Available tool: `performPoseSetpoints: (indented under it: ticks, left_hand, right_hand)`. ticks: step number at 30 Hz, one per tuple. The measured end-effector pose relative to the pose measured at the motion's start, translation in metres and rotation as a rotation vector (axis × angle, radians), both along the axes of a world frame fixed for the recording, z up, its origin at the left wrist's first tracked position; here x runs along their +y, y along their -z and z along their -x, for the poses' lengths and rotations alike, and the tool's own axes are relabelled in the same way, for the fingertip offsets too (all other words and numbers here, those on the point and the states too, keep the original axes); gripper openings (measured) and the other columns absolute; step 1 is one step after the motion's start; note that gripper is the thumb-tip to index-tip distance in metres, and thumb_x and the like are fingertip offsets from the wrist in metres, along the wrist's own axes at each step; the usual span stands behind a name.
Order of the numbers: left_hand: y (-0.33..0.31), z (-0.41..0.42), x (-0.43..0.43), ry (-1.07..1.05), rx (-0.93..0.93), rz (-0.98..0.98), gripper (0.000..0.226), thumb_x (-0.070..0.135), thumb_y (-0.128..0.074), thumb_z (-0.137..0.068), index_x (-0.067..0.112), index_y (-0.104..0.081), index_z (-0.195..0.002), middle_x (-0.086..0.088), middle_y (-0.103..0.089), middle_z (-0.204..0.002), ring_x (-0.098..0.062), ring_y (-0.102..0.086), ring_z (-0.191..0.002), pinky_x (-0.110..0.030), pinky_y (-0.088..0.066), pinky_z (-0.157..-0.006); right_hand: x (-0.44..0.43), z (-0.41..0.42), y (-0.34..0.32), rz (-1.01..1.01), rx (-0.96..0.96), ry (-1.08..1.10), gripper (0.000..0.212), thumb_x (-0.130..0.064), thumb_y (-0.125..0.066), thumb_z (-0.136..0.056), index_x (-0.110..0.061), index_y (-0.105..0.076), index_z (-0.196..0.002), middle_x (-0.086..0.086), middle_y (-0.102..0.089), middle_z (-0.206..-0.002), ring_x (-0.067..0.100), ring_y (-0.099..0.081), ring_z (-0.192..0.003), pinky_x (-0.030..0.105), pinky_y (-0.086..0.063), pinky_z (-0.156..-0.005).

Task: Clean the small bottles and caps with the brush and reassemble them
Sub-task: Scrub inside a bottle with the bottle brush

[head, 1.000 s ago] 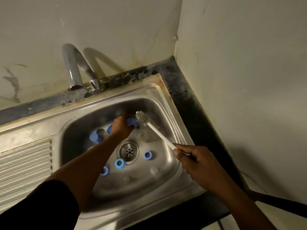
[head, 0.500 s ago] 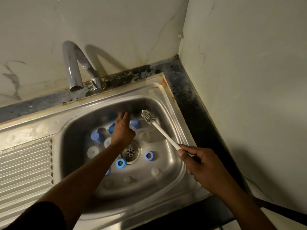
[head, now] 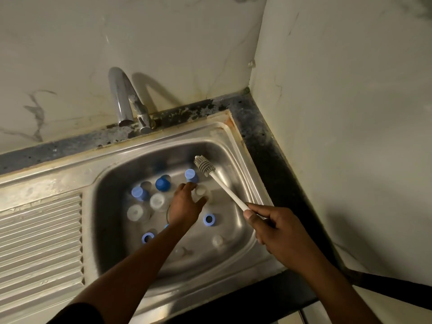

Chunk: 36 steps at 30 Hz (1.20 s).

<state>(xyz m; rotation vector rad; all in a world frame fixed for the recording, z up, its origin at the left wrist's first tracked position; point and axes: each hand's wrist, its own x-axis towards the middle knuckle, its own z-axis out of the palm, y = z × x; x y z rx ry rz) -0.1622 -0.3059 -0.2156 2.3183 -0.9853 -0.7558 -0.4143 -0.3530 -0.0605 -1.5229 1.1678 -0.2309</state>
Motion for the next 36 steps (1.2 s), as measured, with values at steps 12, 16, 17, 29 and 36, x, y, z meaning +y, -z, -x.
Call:
performPoseSetpoints:
  ticks: [12,16,17,29,36]
  left_hand:
    - [-0.154,-0.041,0.077,-0.286,0.482,0.524,0.030,0.039,-0.074,-0.094,0.026,-0.070,-0.121,-0.002,-0.076,-0.116,-0.021,-0.073,-0.108,-0.047,-0.060,-0.094]
    - [-0.206,-0.068,0.109,-0.358,0.765,0.696,0.036,0.029,-0.065,-0.100,0.009,-0.066,-0.129,-0.016,-0.073,-0.126,-0.036,-0.070,-0.120,-0.056,-0.054,-0.106]
    - [-0.218,-0.072,0.117,-0.392,0.818,0.735,0.038,0.029,-0.064,-0.100,0.008,-0.065,-0.131,-0.017,-0.073,-0.127,-0.037,-0.070,-0.121,-0.054,-0.056,-0.104]
    - [-0.298,-0.096,0.189,-0.609,0.968,1.057,0.037,0.028,-0.056,-0.106,0.000,-0.066,-0.128,-0.018,-0.078,-0.114,-0.027,-0.079,-0.096,-0.032,-0.064,-0.071]
    - [-0.305,-0.125,0.207,-0.764,0.918,1.203,0.040,0.023,-0.065,-0.102,-0.003,-0.065,-0.132,-0.024,-0.073,-0.123,-0.029,-0.077,-0.100,-0.036,-0.065,-0.077]
  right_hand:
    - [0.027,-0.032,-0.079,0.179,-0.066,-0.143,0.031,-0.043,-0.062,-0.101,-0.040,-0.070,-0.130,-0.019,-0.063,-0.061,0.002,-0.054,-0.055,0.023,-0.049,-0.061]
    - [0.042,-0.061,-0.110,0.269,-0.113,-0.266,0.029,-0.043,-0.061,-0.102,-0.044,-0.069,-0.129,-0.017,-0.061,-0.060,0.002,-0.054,-0.057,0.025,-0.050,-0.064]
    - [0.046,-0.068,-0.117,0.284,-0.121,-0.304,0.028,-0.043,-0.060,-0.102,-0.046,-0.069,-0.128,-0.012,-0.061,-0.060,0.004,-0.055,-0.056,0.025,-0.051,-0.062]
    - [0.092,-0.149,-0.177,0.575,-0.187,-0.581,0.032,-0.048,-0.054,-0.102,-0.071,-0.059,-0.080,-0.020,-0.063,-0.063,-0.002,-0.061,-0.060,0.016,-0.042,-0.059]
    - [0.106,-0.158,-0.177,0.720,-0.170,-0.629,0.015,-0.059,-0.049,-0.100,-0.051,-0.063,-0.098,-0.038,-0.060,-0.074,-0.007,-0.065,-0.072,0.010,-0.046,-0.064]
